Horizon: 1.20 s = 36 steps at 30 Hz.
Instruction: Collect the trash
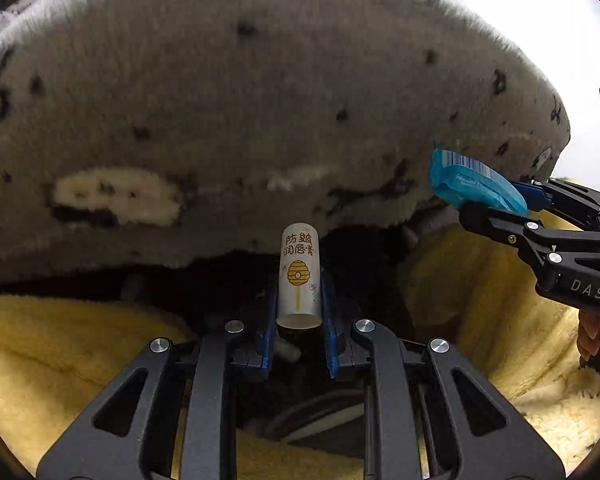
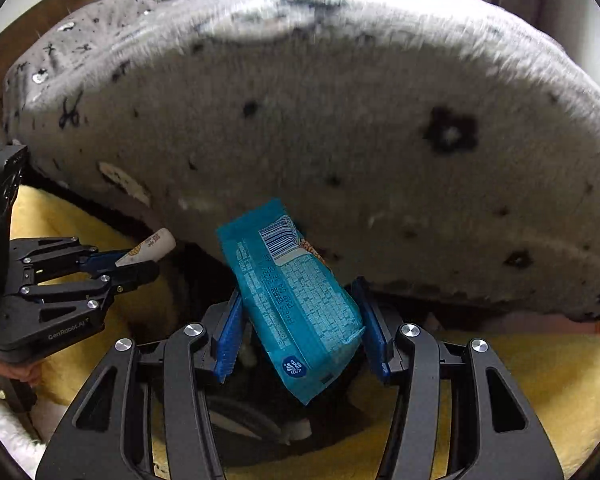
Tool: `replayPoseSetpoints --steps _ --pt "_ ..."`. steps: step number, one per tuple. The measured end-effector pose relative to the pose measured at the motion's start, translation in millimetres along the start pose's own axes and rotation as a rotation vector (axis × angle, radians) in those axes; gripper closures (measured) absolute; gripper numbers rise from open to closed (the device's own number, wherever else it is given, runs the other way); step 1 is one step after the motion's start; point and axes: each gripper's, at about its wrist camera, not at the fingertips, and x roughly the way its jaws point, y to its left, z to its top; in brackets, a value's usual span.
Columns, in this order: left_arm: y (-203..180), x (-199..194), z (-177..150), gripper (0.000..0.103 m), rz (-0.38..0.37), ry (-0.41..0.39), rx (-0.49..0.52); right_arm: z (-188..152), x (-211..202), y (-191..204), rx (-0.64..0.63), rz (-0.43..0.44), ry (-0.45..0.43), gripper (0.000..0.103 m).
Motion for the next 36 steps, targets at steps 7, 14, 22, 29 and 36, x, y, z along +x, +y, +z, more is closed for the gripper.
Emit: replayPoseSetpoints --steps 7,14,22,29,36 --pt "1 38 -8 0.085 -0.049 0.144 0.003 -13 39 -3 0.033 0.054 0.154 0.05" --pt "-11 57 -15 0.084 -0.031 0.212 0.063 -20 53 -4 0.039 0.065 0.195 0.05" --pt "-11 51 -16 0.069 -0.003 0.198 0.055 -14 48 -1 0.036 0.068 0.173 0.043" --pt "-5 31 -6 0.043 0.038 0.144 0.035 -2 31 -3 0.053 0.052 0.138 0.03" --pt "-6 -21 24 0.01 0.098 -0.01 0.025 23 -20 -17 0.085 -0.017 0.005 0.003"
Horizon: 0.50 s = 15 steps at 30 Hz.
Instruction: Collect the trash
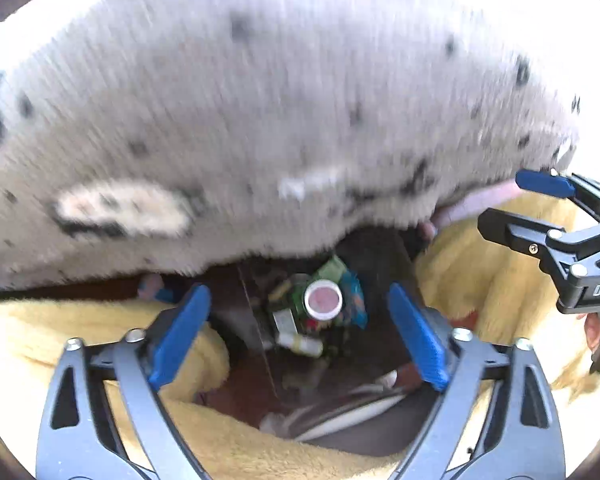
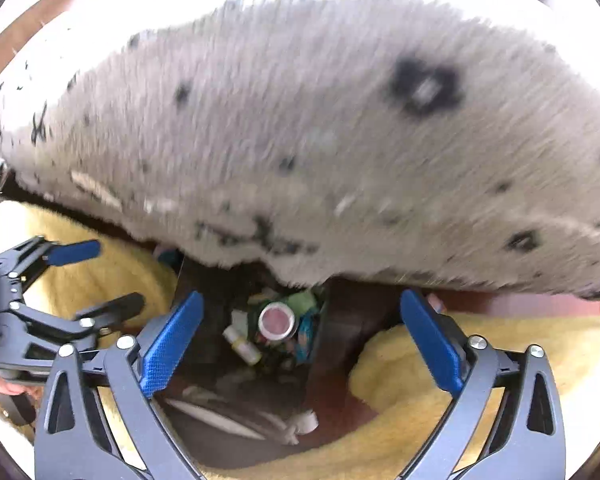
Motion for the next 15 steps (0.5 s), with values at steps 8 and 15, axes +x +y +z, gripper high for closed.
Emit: replayPoseSetpoints --steps 8,15 --pt "8 -86 53 0.008 0.094 -0.244 -0.022 41 -77 -6 -0.014 -0.065 -0.248 0.003" --pt "10 -169 92 0.008 0.152 -0.479 -0.063 82 -163 -1 -0.022 -0.118 -0.522 0.003"
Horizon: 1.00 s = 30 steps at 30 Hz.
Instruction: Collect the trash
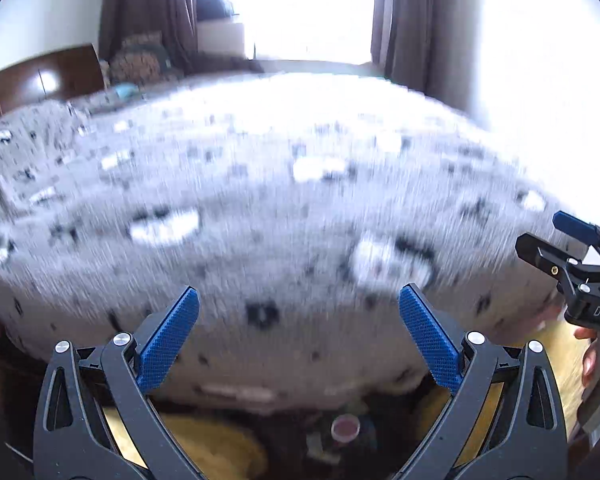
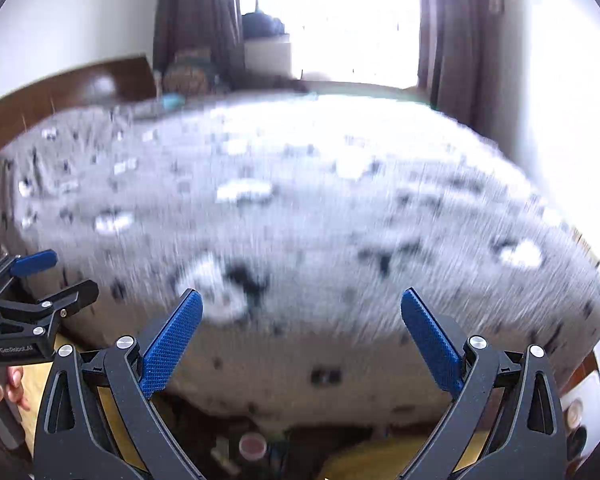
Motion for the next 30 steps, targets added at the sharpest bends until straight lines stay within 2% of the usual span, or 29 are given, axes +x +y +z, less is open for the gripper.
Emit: replayPoseSetpoints --steps 6,12,14,18,22,30 --pt "-11 -47 37 0.008 0.036 -0.175 0.029 35 -31 -6 0.014 -0.05 -0.154 0.003" --pt "-20 -70 62 0.008 0.07 -0.264 0.05 58 -55 -5 0.036 -0.1 -0.216 0.003" --pt "-22 -73 63 0.008 0.086 -0.269 0.045 60 -60 -5 0.051 -0.129 -0.217 0.003" --pt "-26 -74 58 0.008 0.073 -0.255 0.035 57 -64 -4 0.08 -0.182 -0.215 0.003" --pt "-31 -72 53 0.008 0.099 -0.243 0.049 51 -66 -2 0.084 -0.191 -0.216 0.003" --pt "-23 -67 44 0.008 0.096 -0.212 0.006 43 -63 -1 0.086 -0.199 -0.196 0.003"
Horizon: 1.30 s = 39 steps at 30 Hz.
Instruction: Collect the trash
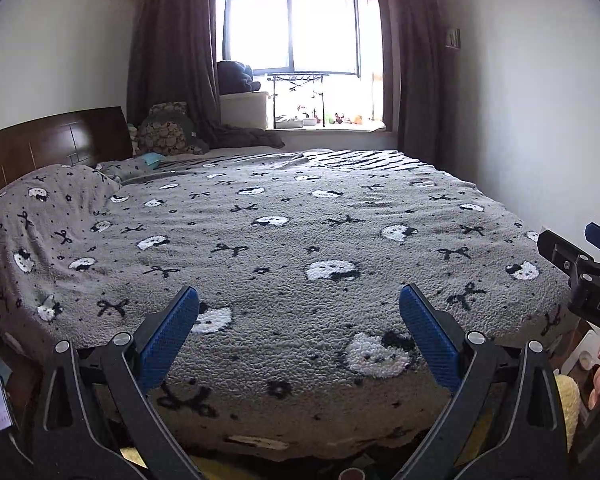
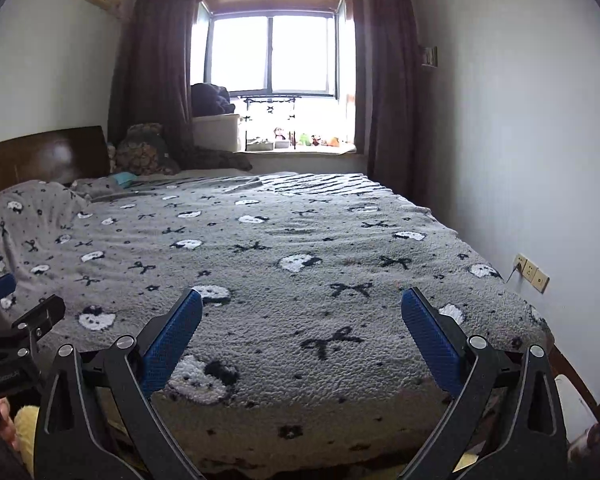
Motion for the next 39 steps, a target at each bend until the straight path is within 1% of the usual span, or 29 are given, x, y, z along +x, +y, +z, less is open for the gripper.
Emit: replayPoseSetpoints --steps 19,39 --pt "-1 -1 -4 0.008 -0.027 0.007 -0.022 -4 -3 5 -0.002 0.03 0.001 0.003" --pt "1 -2 -3 0.008 -0.023 0.005 -0.034 -5 -2 11 -0.004 0.039 0.004 0.003"
